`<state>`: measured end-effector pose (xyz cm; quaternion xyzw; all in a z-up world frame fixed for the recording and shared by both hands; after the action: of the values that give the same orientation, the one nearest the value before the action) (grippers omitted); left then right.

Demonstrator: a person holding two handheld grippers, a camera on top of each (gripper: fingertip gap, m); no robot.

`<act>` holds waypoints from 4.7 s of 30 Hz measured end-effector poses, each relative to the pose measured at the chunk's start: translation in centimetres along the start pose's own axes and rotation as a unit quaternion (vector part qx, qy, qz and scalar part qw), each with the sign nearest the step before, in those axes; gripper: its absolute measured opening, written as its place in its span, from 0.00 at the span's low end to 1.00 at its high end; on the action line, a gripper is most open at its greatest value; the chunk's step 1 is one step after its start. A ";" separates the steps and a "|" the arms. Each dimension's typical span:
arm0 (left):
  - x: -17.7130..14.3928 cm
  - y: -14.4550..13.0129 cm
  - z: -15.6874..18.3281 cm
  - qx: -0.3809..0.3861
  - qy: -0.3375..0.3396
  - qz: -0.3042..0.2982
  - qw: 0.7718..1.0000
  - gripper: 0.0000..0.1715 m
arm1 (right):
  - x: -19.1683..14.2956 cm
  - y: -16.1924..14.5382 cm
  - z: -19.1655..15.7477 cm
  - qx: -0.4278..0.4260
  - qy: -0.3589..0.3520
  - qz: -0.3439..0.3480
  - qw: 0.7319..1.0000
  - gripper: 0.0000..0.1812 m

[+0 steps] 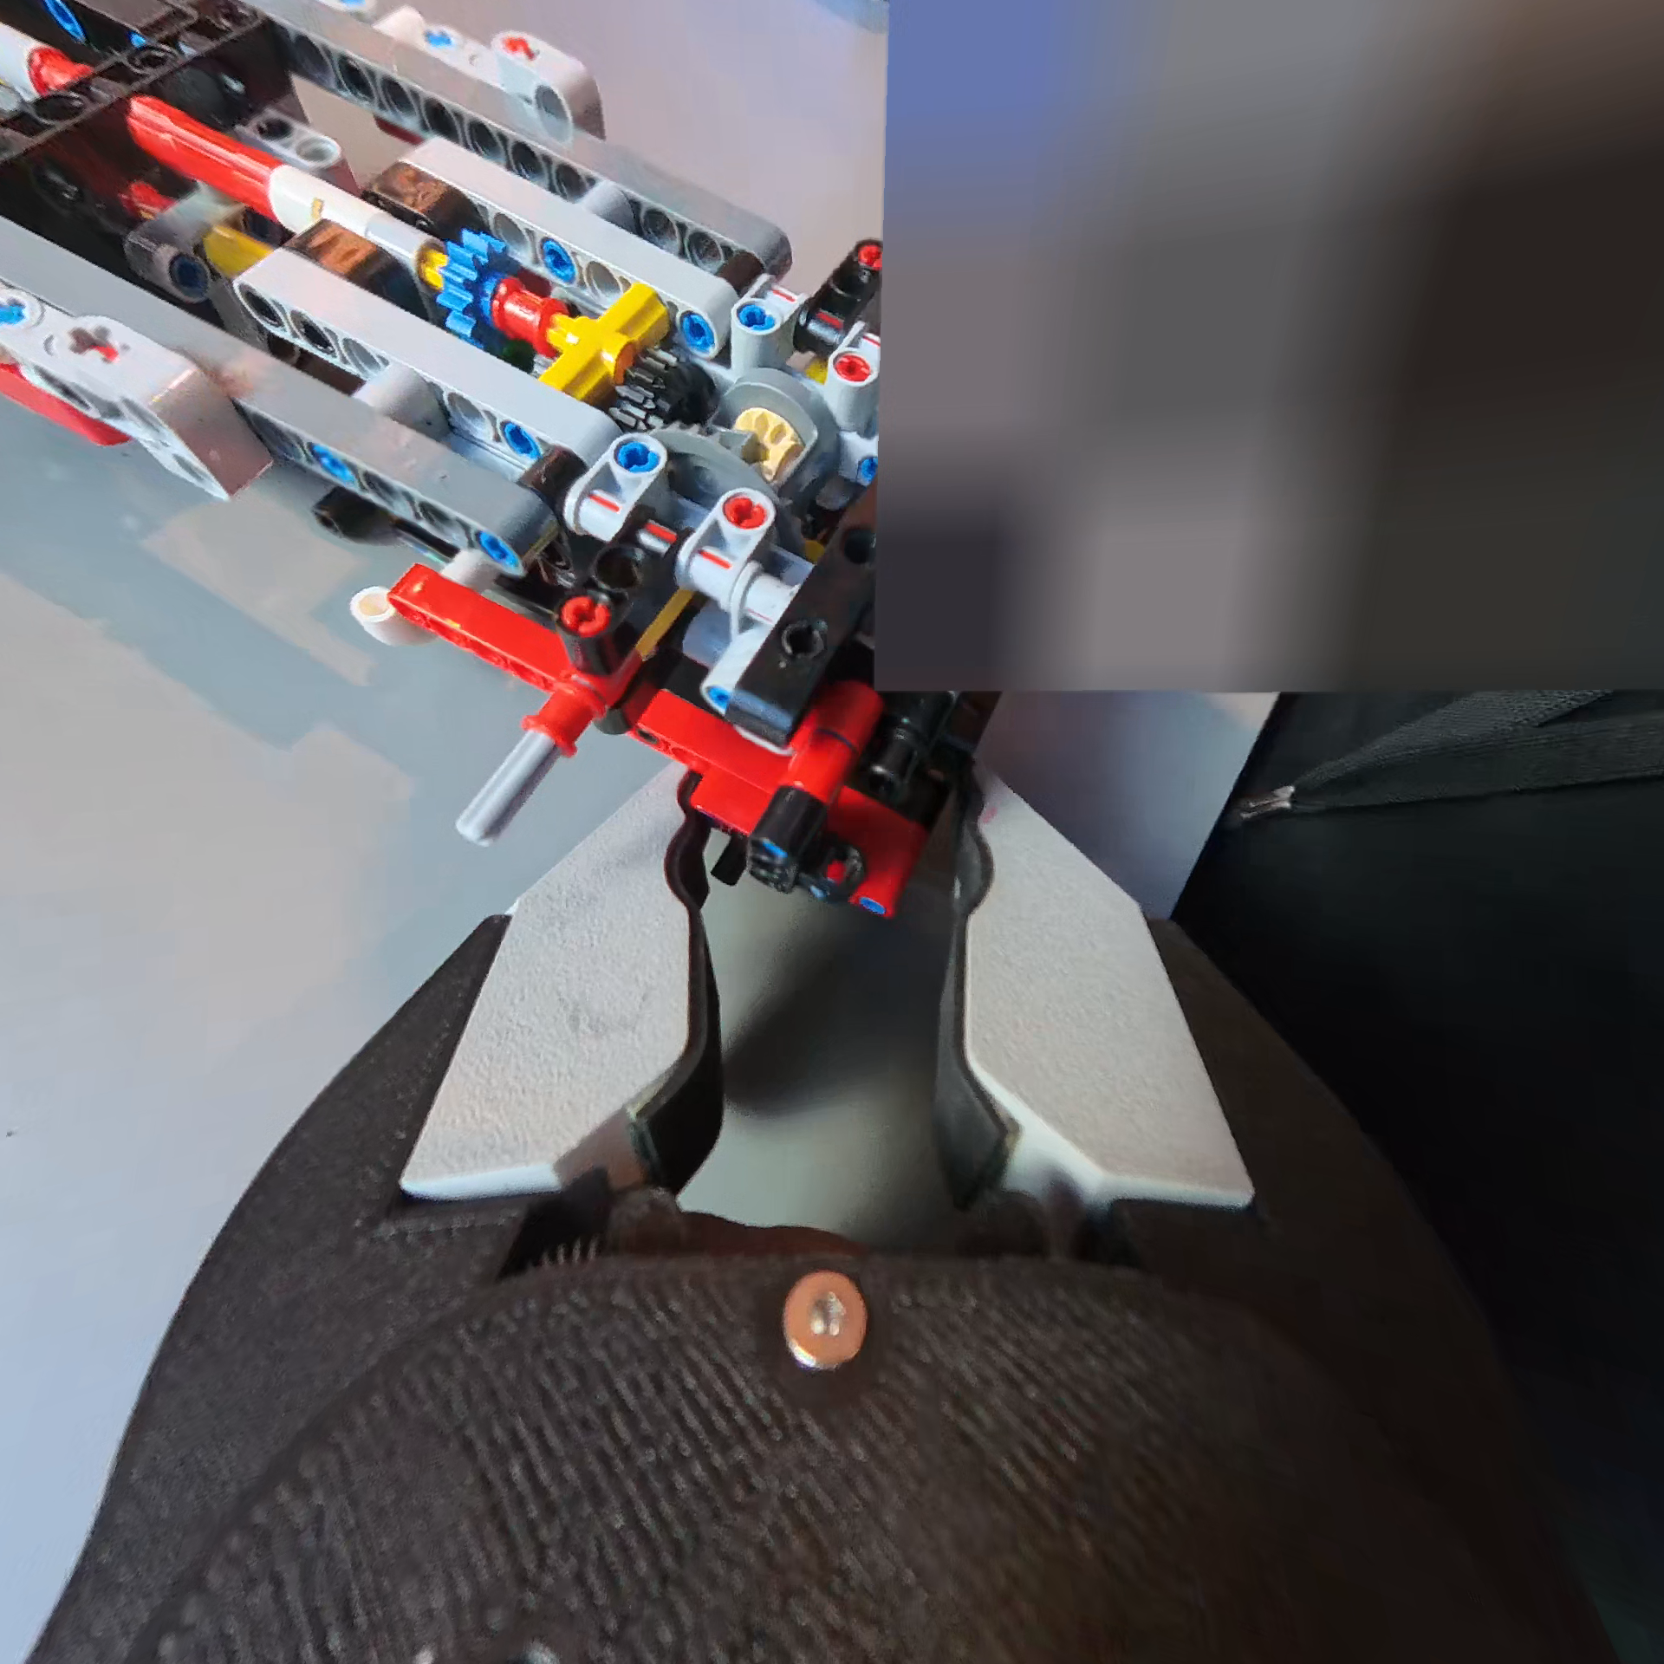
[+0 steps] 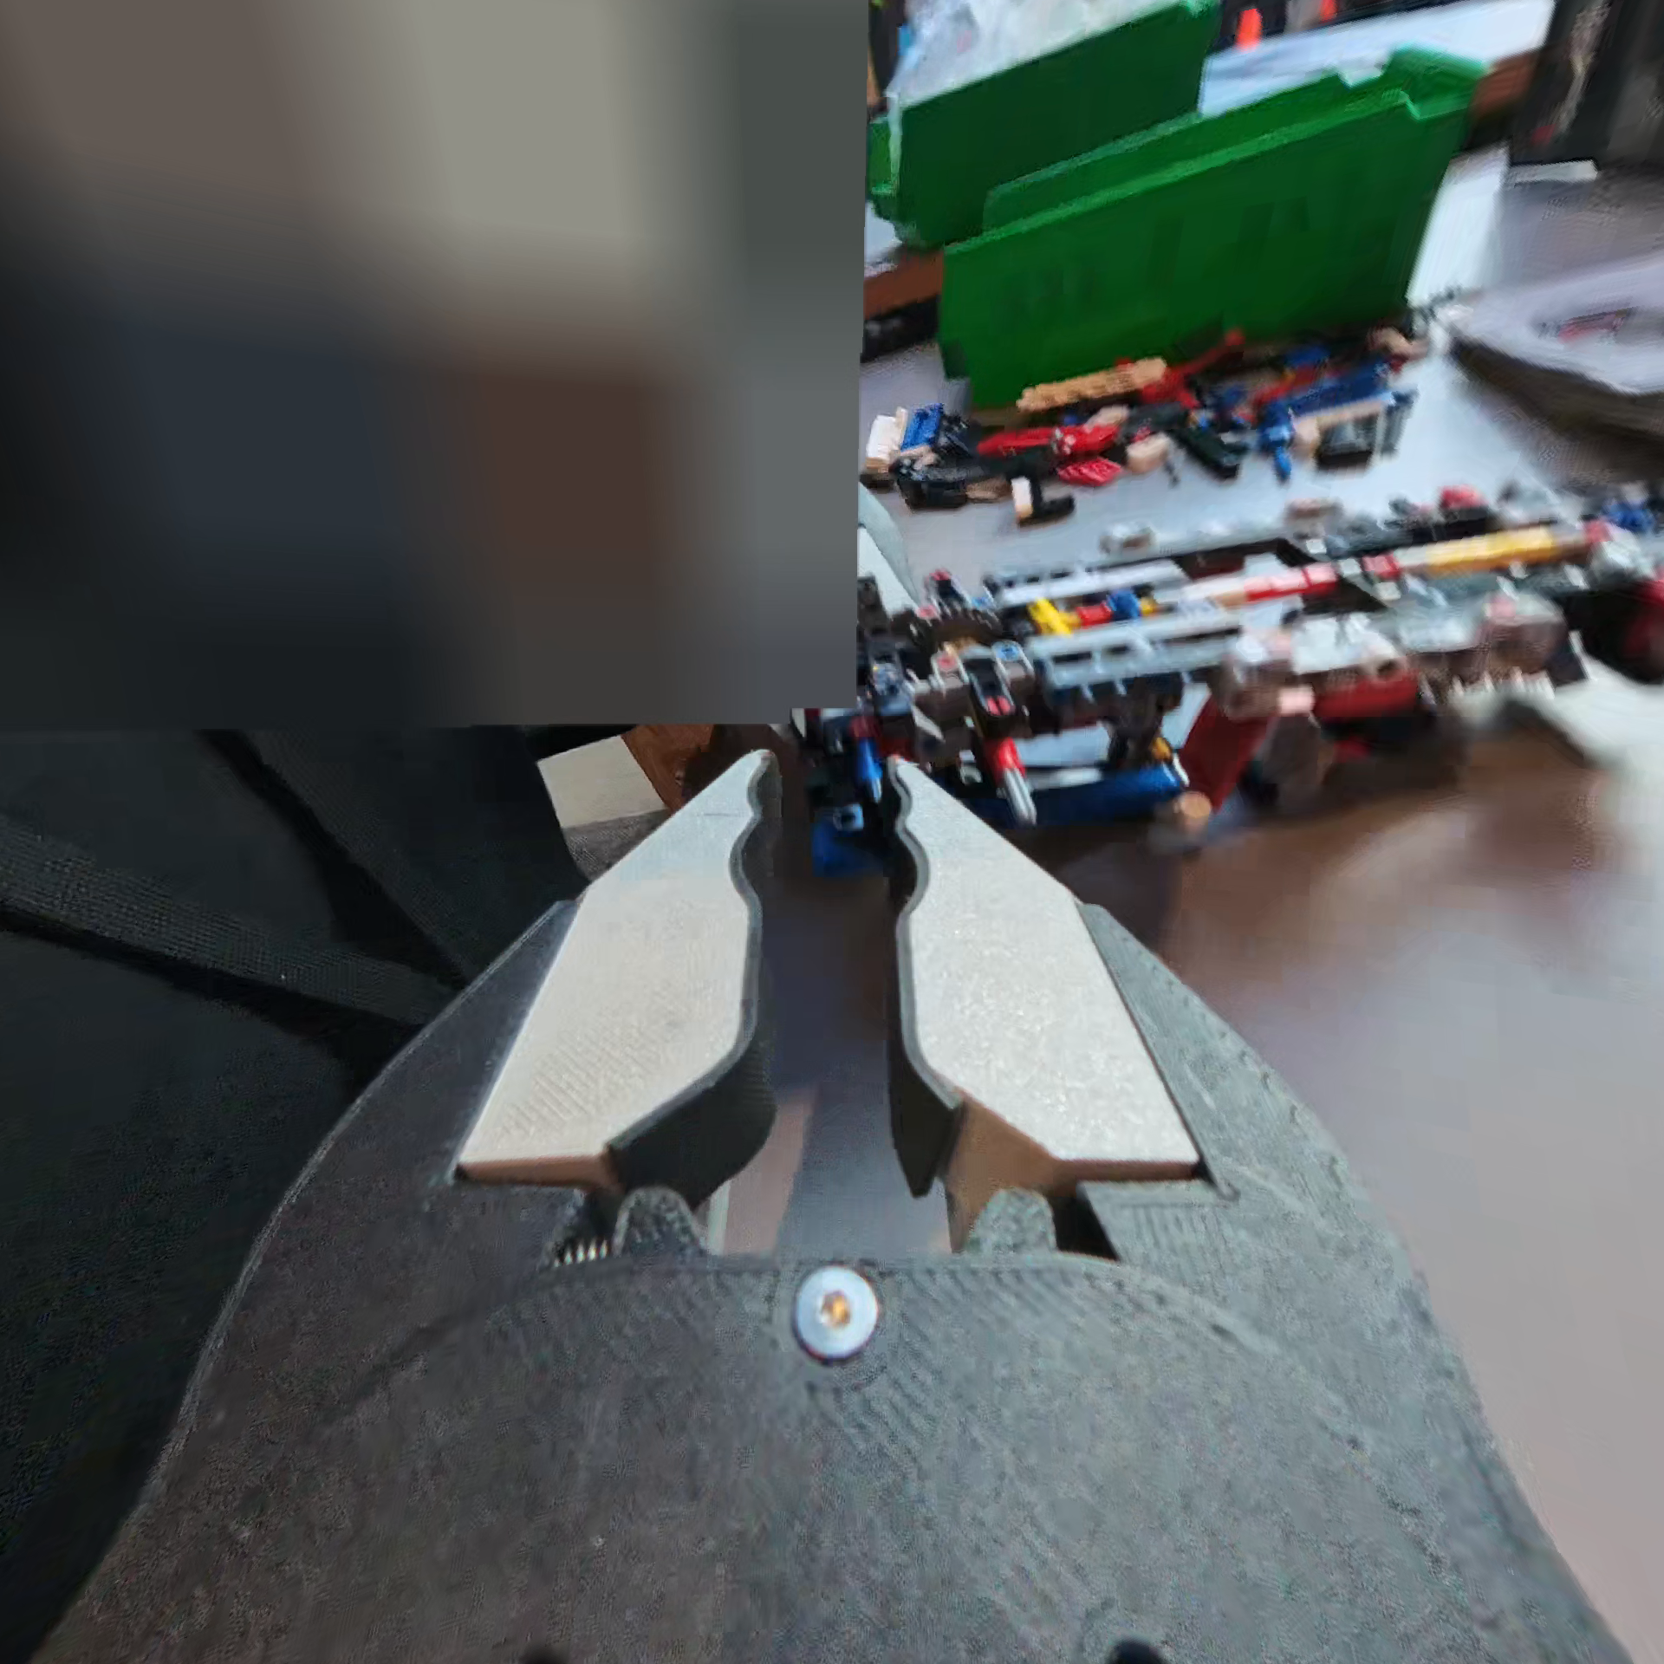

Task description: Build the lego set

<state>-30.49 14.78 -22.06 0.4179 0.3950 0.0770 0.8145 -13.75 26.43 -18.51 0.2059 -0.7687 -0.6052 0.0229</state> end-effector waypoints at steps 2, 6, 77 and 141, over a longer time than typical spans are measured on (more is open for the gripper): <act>0.0 0.0 0.2 0.008 0.006 -0.002 1.000 0.30 | 0.8 0.0 0.3 -0.023 0.002 -0.034 0.999 0.04; -0.1 0.0 0.2 0.006 0.005 0.004 1.000 0.31 | 0.6 0.2 0.9 -0.049 0.011 -0.041 0.998 0.05; -1.1 2.1 -0.5 0.125 0.069 0.019 0.990 0.19 | -2.3 -1.5 0.9 -0.112 -0.010 -0.078 0.991 0.00; 0.2 3.3 0.9 0.127 0.140 0.001 0.982 0.19 | -0.3 -2.4 1.3 -0.213 -0.054 -0.167 0.961 0.02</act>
<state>-29.07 16.42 -19.41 0.5032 0.5116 0.0850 0.6913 -13.11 27.33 -21.06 0.2886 -0.5769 -0.7603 -0.0762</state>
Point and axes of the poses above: each gripper's, where its closed fingertips meet, x out along the fingers, y out of its top, z = x × y across the jaws, the point moved 9 cm from there along -x, back along the fingers, and after that the axes turned 5 degrees about -y, right-handed, at the moved point
